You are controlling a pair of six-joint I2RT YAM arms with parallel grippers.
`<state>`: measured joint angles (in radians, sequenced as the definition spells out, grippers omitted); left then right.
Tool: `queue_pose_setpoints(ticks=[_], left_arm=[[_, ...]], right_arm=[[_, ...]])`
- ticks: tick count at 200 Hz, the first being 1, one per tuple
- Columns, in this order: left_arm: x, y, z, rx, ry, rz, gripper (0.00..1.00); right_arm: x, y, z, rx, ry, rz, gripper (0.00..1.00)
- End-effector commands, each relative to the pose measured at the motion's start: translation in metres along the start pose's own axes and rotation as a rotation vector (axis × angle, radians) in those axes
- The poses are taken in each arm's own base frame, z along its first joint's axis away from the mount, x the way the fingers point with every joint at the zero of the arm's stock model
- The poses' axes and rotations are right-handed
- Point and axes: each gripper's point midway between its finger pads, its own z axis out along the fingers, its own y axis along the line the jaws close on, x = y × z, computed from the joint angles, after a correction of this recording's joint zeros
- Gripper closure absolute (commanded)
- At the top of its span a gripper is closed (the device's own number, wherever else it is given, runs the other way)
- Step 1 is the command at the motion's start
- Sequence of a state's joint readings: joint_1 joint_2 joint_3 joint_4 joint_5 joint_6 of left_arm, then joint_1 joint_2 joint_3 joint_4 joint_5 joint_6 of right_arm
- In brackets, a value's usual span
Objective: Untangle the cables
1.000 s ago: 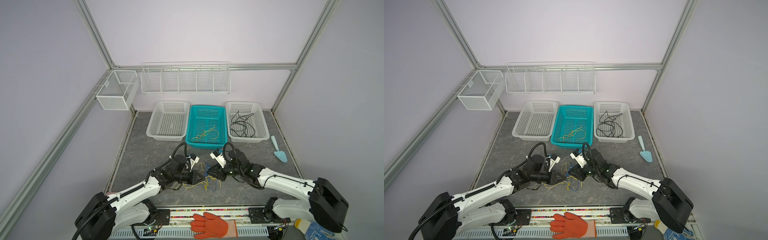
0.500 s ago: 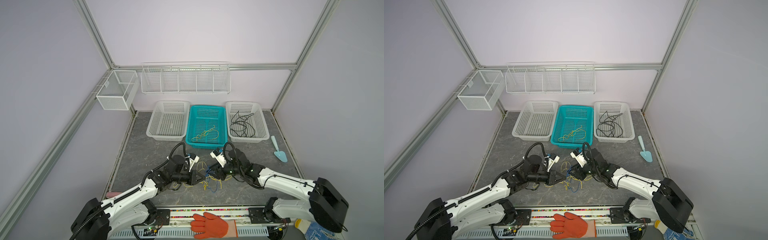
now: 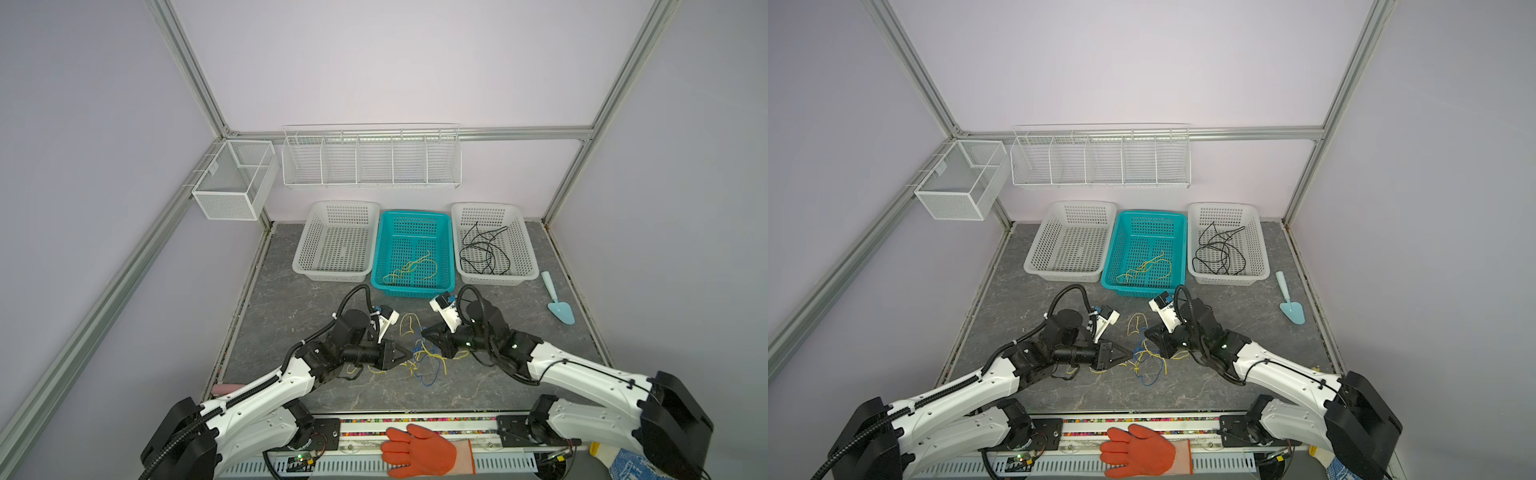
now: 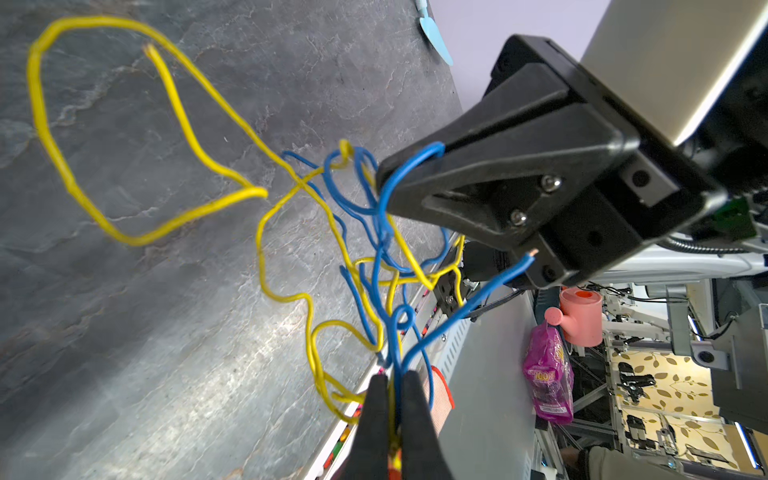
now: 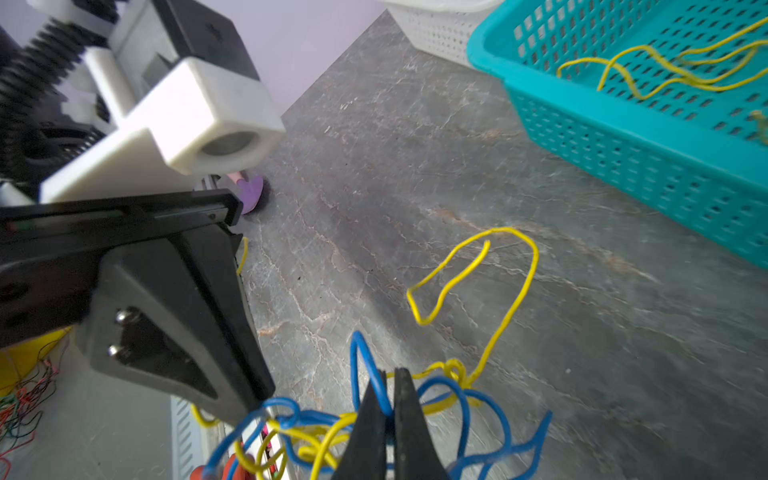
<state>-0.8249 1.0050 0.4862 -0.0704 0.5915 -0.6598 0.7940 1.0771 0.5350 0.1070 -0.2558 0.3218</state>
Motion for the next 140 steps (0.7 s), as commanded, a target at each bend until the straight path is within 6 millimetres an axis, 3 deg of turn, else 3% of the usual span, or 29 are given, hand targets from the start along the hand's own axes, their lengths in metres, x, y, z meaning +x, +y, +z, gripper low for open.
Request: queue_pose_setpoints(ticks=[1,34,79,140], left_arm=[[0.002,0.009,-0.001,-0.054,0.003,0.015,1.0],[0.002,0.033,-0.005,-0.181,-0.021,0.016,1.0],[-0.008,0.059,-0.026,-0.356,-0.122,0.01,1.0],[-0.03,0.053,-0.07,-0.434,-0.317,0.037,1.0]], right_arm=[[-0.01,-0.042,-0.022,0.193,-0.107,0.073,0.94],[-0.012,-0.086,-0.057,0.397,-0.208,0.185,0.94],[0.004,-0.132,-0.092,0.591,-0.256,0.345,0.94],[0.033,-0.164,-0.099,0.701,-0.188,0.498,0.94]])
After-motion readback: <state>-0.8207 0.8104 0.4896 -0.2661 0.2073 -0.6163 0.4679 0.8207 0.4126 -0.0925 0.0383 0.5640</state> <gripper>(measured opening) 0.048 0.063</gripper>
